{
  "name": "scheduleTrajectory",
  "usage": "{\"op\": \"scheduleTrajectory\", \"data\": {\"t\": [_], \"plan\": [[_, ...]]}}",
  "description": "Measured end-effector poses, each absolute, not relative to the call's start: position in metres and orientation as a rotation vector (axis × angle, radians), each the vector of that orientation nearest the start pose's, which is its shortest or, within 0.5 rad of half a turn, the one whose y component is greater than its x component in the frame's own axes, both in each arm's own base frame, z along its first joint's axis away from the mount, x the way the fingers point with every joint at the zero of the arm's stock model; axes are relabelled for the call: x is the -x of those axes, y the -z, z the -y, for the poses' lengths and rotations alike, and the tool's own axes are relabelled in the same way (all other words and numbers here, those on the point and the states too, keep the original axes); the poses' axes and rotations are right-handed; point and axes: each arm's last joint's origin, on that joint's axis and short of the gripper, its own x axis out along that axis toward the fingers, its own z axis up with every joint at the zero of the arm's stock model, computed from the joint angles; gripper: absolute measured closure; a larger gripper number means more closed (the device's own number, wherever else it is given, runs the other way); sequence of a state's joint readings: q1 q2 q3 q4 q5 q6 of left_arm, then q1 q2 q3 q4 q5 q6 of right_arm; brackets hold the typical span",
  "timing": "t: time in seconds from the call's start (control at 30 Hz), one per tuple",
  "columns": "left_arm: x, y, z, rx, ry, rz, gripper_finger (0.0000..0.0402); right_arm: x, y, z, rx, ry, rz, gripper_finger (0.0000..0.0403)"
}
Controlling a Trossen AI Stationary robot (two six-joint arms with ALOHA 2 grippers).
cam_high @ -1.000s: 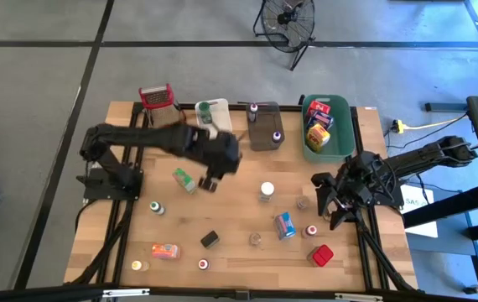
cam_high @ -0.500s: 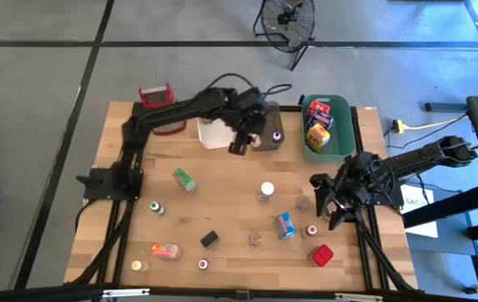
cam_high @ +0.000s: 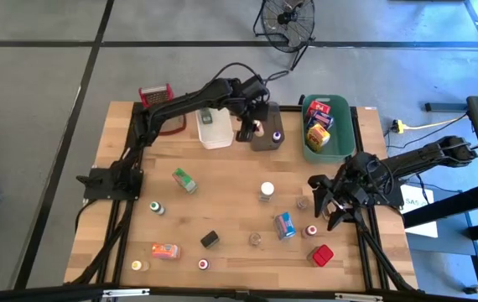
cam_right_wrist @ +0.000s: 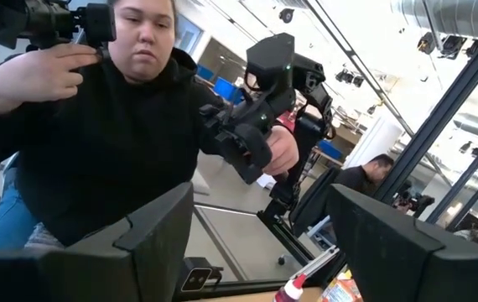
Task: Pick & Place Kitchen Items
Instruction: Put the top yellow coloring bottle into the black transparent bin
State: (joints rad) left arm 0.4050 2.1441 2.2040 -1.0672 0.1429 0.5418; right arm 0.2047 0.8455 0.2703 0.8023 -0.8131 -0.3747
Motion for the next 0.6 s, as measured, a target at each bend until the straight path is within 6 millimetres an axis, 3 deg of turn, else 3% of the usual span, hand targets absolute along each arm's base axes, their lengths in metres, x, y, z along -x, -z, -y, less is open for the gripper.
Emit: {"op": "scheduleTrajectory", "data": {"t": [0.27,0.47,0.6], "plan": [[-0.418,-0.318,-0.190,-0.208,0.001,-0.974,0.0252,-0.161,-0.237,-0.055,0.409,-0.962,0.408,0.0123],[-0.422,-0.304,-0.214,-0.196,-0.057,-0.945,0.0252,-0.161,-0.237,-0.055,0.412,-0.961,0.406,0.0123],[-0.426,-0.285,-0.228,-0.137,-0.089,-0.972,0.0252,-0.161,-0.237,-0.055,0.414,-0.960,0.403,0.0123]]}}
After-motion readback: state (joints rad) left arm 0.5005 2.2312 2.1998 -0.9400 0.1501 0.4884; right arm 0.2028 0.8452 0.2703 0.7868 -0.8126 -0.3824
